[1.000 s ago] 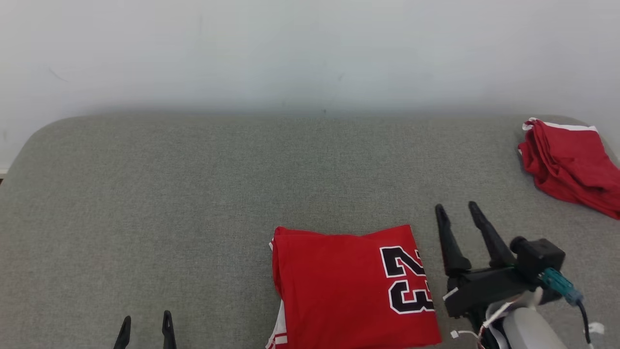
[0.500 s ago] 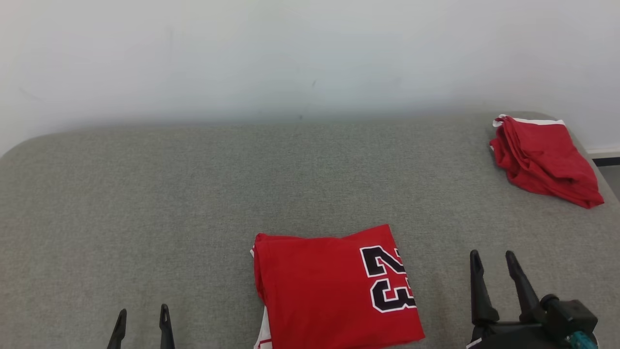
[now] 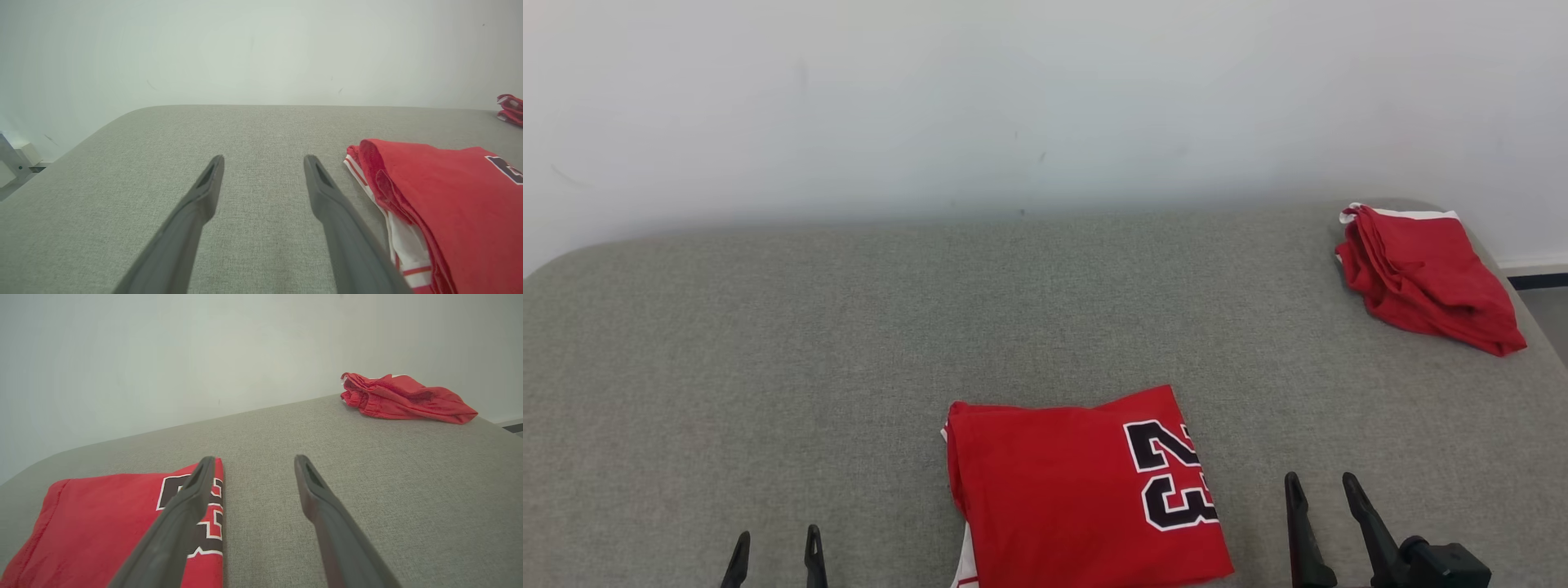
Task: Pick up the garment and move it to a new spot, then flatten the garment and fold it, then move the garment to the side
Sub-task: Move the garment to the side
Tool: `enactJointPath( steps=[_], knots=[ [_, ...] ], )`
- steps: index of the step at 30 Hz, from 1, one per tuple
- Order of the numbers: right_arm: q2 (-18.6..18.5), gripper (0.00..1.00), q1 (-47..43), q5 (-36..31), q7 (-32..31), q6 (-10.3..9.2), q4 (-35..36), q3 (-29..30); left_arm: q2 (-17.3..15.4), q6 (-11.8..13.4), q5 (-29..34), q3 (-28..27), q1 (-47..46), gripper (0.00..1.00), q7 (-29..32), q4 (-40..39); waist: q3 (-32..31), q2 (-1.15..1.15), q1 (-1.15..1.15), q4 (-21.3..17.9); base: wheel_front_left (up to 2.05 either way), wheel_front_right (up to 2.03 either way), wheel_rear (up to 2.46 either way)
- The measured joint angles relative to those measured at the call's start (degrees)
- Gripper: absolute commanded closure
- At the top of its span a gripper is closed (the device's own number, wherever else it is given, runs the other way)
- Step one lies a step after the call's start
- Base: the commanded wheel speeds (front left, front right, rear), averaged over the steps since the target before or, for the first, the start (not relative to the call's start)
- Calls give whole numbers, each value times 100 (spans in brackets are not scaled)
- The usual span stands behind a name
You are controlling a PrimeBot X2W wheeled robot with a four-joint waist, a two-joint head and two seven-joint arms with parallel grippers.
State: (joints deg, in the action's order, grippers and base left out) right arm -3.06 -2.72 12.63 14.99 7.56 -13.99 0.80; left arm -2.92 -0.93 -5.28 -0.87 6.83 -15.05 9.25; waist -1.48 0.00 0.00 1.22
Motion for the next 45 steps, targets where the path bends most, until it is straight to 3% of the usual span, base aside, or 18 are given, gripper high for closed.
enactJointPath(
  steps=[45],
  knots=[
    [11, 0, 6, 22, 0, 0, -123, -152, 0, 25, 14, 34, 21, 0, 0, 108, -30, 0, 1, 71, 0, 0, 0]
  ],
)
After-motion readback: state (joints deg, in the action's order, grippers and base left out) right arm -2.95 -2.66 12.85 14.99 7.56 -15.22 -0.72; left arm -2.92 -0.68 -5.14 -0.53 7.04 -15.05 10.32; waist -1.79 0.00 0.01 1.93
